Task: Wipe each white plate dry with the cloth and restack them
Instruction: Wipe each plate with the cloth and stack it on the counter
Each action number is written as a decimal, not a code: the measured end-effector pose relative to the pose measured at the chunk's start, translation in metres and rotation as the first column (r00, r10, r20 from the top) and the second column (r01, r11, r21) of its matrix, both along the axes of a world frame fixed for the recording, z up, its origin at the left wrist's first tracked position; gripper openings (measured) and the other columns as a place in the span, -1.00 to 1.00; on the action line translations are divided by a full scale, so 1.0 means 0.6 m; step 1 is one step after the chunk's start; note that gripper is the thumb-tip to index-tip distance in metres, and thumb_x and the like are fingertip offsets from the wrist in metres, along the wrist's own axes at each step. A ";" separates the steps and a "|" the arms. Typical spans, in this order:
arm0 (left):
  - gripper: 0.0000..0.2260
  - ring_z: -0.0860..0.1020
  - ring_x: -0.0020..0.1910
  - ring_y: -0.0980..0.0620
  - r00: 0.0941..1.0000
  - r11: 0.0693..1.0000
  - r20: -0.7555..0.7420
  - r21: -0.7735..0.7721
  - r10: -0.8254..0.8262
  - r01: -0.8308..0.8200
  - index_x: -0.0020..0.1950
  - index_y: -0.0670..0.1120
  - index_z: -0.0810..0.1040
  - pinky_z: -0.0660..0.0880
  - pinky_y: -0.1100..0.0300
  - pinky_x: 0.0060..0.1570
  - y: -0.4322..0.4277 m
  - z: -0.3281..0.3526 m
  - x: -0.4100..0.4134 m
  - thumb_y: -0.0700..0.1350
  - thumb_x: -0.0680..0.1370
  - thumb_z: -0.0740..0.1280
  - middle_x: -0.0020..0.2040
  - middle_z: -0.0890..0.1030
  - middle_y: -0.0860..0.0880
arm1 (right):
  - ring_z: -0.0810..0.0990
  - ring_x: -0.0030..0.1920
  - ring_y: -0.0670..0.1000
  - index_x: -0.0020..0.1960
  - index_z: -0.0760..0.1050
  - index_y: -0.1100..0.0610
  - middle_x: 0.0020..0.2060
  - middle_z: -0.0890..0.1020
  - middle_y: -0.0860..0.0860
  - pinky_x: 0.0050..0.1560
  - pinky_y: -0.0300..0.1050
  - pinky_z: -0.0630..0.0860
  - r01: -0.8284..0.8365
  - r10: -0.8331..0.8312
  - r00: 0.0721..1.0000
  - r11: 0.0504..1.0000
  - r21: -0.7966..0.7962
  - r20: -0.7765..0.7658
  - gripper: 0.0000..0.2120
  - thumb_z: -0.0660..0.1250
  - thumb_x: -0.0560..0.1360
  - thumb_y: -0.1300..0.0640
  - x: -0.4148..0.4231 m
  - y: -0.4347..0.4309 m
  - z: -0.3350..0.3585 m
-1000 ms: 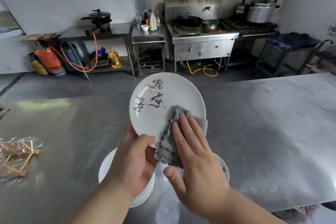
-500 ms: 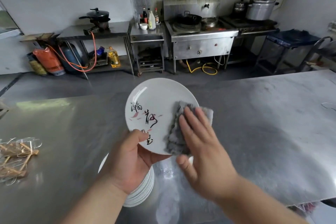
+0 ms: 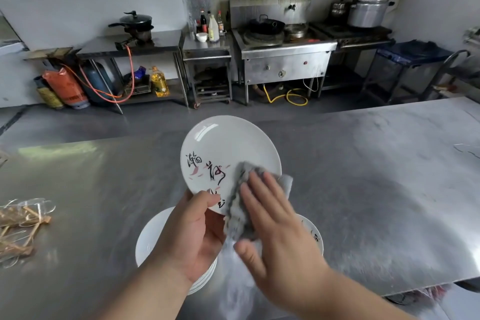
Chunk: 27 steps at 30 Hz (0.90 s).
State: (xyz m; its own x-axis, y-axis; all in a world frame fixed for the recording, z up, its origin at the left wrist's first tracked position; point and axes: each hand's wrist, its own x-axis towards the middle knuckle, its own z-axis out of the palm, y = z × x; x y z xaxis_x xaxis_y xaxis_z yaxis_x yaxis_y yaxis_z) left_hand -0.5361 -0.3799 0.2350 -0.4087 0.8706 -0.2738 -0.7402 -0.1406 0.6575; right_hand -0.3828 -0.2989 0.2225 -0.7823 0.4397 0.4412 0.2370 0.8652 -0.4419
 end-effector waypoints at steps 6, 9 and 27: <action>-0.44 0.67 0.23 -0.31 0.998 0.999 -0.057 -0.037 0.020 -0.022 0.48 -0.16 0.52 0.63 -0.30 0.06 -0.006 -0.025 0.008 -0.28 0.45 0.25 0.35 0.63 -0.28 | 0.19 0.64 0.03 0.54 0.43 0.17 0.58 0.35 0.00 0.59 0.00 0.26 -0.014 0.016 0.998 0.999 -0.047 0.062 -0.26 0.01 0.65 -0.36 0.036 0.053 -0.019; -0.53 0.66 0.26 -0.31 0.997 0.998 -0.043 -0.011 -0.060 0.060 0.36 -0.08 0.62 0.66 -0.26 -0.01 -0.009 -0.028 0.016 -0.28 0.48 0.25 0.36 0.63 -0.24 | 0.17 0.64 -0.07 0.59 0.36 0.09 0.61 0.27 -0.09 0.62 -0.07 0.17 0.175 -0.157 0.981 0.970 -0.166 0.116 -0.28 -0.01 0.64 -0.36 0.049 0.116 -0.005; -0.40 0.68 -0.10 0.09 0.538 0.751 -0.727 -0.616 -0.427 -0.237 0.22 0.15 0.65 0.60 0.06 0.03 -0.013 -0.037 -0.060 0.48 0.59 0.00 -0.13 0.74 0.12 | 0.59 -0.30 -0.20 -0.08 0.47 -0.18 -0.28 0.63 -0.28 -0.38 -0.27 0.49 0.280 -0.199 0.944 0.905 -0.322 0.263 -0.83 0.20 0.67 -0.11 0.048 0.165 0.030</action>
State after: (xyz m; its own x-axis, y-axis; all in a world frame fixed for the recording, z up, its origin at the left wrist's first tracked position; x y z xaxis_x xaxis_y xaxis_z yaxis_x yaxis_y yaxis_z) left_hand -0.5721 -0.3877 0.2130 -0.6475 0.6907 -0.3219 0.1676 0.5411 0.8241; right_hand -0.3538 -0.1998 0.2403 -0.6923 0.7196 0.0541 0.5428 0.5687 -0.6180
